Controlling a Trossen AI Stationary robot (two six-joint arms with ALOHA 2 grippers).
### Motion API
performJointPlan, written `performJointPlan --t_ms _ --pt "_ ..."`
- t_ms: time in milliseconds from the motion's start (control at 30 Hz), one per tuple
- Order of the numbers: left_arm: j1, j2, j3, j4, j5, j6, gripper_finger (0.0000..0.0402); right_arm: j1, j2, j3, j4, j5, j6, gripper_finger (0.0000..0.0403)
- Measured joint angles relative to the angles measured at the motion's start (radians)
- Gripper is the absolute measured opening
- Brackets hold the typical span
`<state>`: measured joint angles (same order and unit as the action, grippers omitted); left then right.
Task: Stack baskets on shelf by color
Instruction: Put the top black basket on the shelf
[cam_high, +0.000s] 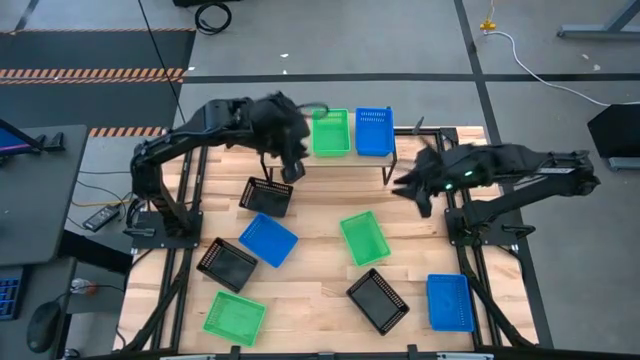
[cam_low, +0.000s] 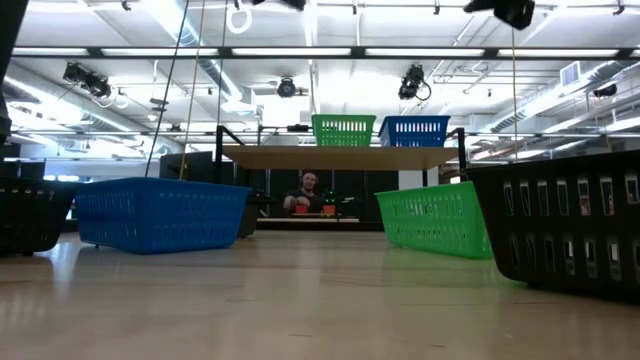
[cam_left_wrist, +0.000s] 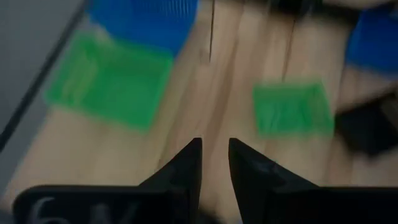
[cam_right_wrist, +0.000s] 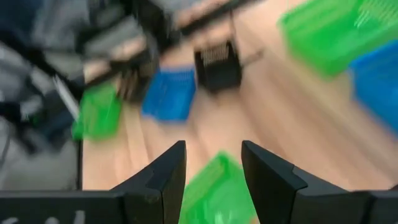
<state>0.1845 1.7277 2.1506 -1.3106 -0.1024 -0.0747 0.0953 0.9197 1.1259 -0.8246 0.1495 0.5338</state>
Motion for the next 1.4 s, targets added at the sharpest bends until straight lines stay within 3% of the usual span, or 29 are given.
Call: performJointPlan --t_ms 233,500,633,800,933,1033,1133,1267,1400 --pt "-0.091 0.003 0.0 -0.249 -0.077 -0.103 0.0074 0.021 0.111 0.0 -0.05 -0.079 0.013 0.0161" --pt "-0.208 -0.002 0.0 -0.259 -0.068 -0.298 0.0079 -0.043 0.107 0.0 0.279 -0.054 -0.018 0.0161" --pt "-0.272 0.0 0.0 -0.26 -0.065 -0.462 0.0083 -0.067 0.101 0.0 0.303 -0.085 -0.014 0.0161" --pt "-0.326 0.001 0.0 -0.26 -0.023 -0.827 0.0102 -0.053 0.105 0.0 0.199 -0.209 0.048 0.0161" --pt "-0.392 0.027 -0.001 -0.259 -0.048 -0.92 0.0125 -0.038 0.109 0.0 0.159 -0.266 0.074 0.0161" --pt "-0.438 0.038 -0.08 -0.259 -0.065 -0.979 0.0145 -0.032 0.108 0.0 0.146 -0.27 0.062 0.0161" --pt "-0.442 0.039 -0.236 -0.263 -0.068 -1.03 0.0164 -0.032 0.108 0.0 0.15 -0.271 0.098 0.0162" --pt "-0.398 0.041 -0.407 -0.244 -0.039 -1.125 0.0185 -0.019 0.103 0.0 0.135 -0.27 0.127 0.0162" --pt "-0.326 0.041 -0.488 -0.187 -0.005 -1.194 0.02 -0.01 0.1 0.0 0.089 -0.251 0.146 0.0162"
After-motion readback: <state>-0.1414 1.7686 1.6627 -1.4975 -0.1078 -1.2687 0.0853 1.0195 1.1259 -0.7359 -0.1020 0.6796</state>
